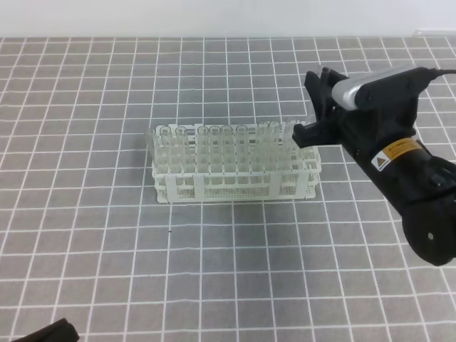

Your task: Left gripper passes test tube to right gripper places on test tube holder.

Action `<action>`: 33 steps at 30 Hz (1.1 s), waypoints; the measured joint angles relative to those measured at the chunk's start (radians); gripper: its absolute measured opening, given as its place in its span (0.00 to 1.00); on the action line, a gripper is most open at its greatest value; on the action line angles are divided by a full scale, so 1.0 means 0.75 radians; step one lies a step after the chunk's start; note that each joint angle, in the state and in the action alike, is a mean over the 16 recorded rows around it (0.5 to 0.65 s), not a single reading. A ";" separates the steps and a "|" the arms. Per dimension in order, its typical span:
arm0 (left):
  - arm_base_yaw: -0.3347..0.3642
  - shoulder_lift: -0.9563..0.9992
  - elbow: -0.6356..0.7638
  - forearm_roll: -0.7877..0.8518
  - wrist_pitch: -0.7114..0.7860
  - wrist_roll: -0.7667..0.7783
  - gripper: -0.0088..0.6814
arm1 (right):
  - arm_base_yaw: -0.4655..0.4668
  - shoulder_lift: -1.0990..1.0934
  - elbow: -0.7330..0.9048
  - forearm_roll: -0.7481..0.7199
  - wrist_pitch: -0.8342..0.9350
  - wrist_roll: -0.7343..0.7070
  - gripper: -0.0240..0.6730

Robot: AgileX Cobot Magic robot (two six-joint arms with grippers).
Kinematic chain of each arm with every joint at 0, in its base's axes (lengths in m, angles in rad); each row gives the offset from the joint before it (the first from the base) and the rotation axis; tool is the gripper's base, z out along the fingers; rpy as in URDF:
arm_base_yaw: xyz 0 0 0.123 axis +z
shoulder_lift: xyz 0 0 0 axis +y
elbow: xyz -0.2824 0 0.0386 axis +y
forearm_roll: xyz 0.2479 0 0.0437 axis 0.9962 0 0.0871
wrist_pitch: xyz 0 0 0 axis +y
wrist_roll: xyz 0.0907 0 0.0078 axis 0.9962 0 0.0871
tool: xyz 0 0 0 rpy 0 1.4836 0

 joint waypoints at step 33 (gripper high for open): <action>0.000 -0.001 0.001 0.000 -0.003 0.000 0.01 | 0.000 0.071 -0.071 -0.068 0.082 0.001 0.18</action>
